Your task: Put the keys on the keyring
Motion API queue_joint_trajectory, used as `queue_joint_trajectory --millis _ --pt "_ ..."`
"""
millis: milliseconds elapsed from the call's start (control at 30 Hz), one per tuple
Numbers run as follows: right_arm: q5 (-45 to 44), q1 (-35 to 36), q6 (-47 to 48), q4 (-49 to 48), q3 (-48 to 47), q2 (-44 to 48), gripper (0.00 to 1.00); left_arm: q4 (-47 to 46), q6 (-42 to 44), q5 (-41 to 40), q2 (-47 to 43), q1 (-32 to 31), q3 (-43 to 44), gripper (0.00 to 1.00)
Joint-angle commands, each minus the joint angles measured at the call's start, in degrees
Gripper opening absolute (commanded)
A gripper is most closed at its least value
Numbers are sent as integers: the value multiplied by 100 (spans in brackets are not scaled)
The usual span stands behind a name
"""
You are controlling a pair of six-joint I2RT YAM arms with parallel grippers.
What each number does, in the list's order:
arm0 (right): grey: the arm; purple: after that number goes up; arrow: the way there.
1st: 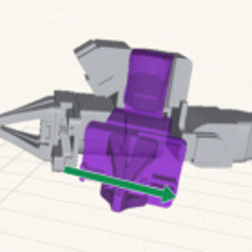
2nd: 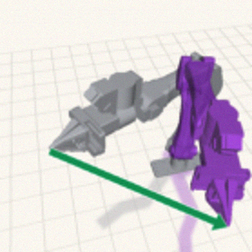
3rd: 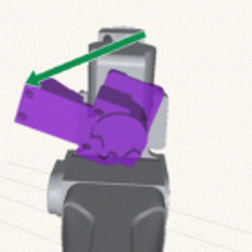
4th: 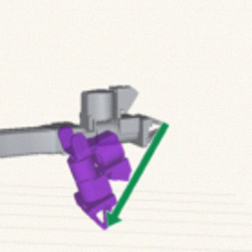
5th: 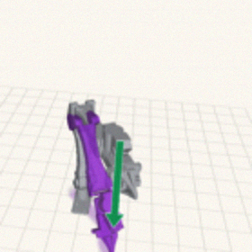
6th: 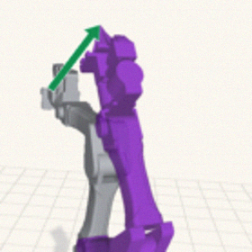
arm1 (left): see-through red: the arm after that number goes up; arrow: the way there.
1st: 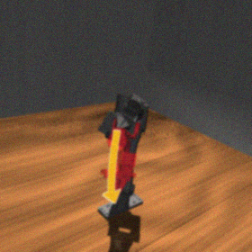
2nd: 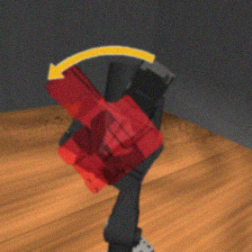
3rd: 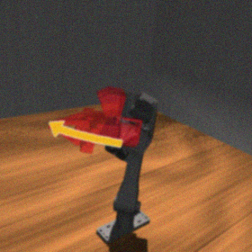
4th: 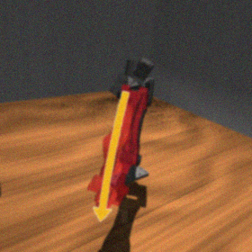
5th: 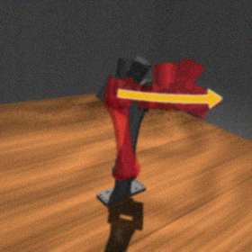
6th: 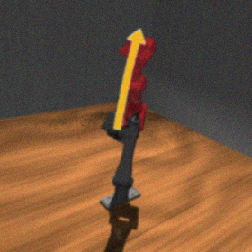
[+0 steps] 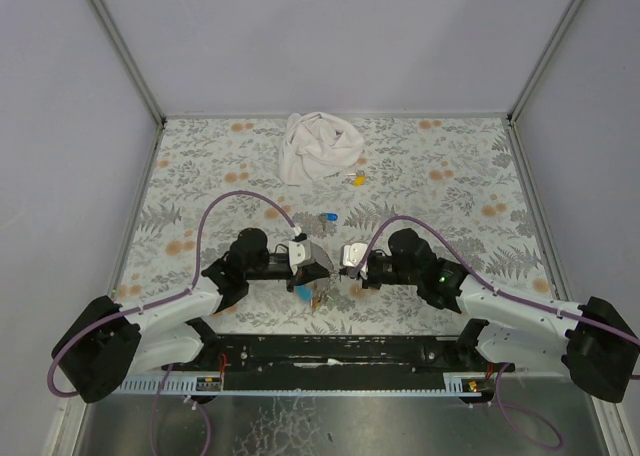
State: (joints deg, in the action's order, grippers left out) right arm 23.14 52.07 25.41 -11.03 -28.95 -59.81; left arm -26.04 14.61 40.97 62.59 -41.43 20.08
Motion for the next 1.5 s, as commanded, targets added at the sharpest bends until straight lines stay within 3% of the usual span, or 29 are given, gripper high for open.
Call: queue_joint_trajectory --millis 0,1133,1467 --pt "166 47 -97 -378 -77 -22 0 -703 -86 201 18 -89 9 0" --pt "814 40 314 212 -263 -10 0 87 365 968 19 -163 319 0" --pt "660 46 -51 -90 -210 63 0 -138 162 608 -10 -155 242 0"
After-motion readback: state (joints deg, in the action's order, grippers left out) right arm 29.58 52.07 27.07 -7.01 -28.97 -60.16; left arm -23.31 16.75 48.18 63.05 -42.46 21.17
